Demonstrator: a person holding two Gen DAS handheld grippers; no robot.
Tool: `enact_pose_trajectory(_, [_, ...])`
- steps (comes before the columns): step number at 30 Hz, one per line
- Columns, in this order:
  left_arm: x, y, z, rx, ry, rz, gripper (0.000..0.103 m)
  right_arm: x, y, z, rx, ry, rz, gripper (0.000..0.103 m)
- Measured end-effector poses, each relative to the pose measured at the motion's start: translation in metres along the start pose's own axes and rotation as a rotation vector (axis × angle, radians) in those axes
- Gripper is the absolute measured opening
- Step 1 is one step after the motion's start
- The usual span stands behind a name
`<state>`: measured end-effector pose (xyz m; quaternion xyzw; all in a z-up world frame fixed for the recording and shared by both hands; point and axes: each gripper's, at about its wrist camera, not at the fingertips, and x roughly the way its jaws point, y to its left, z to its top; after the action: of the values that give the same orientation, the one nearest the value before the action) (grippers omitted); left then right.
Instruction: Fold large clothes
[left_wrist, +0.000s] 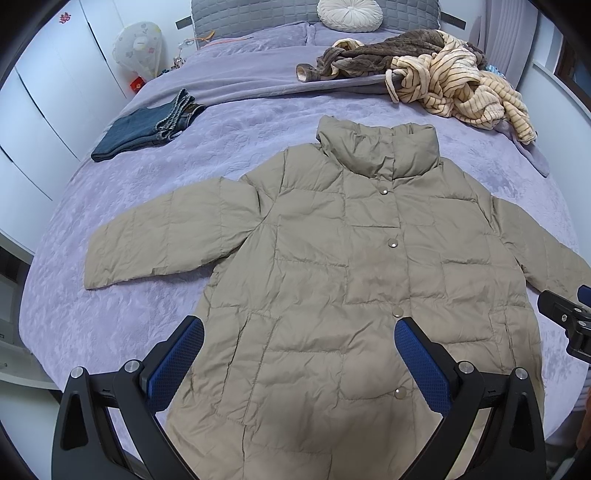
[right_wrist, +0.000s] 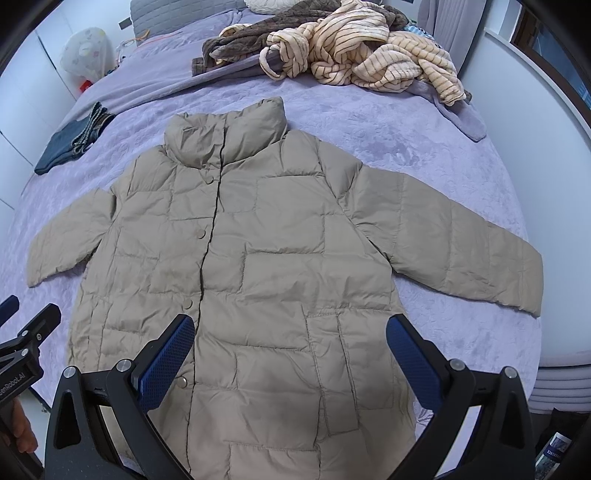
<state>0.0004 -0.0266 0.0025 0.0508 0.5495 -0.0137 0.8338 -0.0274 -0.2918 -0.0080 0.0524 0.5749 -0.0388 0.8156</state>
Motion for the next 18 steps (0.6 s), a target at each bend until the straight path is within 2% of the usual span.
enact_pose_trajectory(18, [0.0001,0.0004,-0.0010,0.000,0.000,0.002,0.103,0.0002,-0.0002,-0.0003,-0.001,-0.001,0.000,0.103])
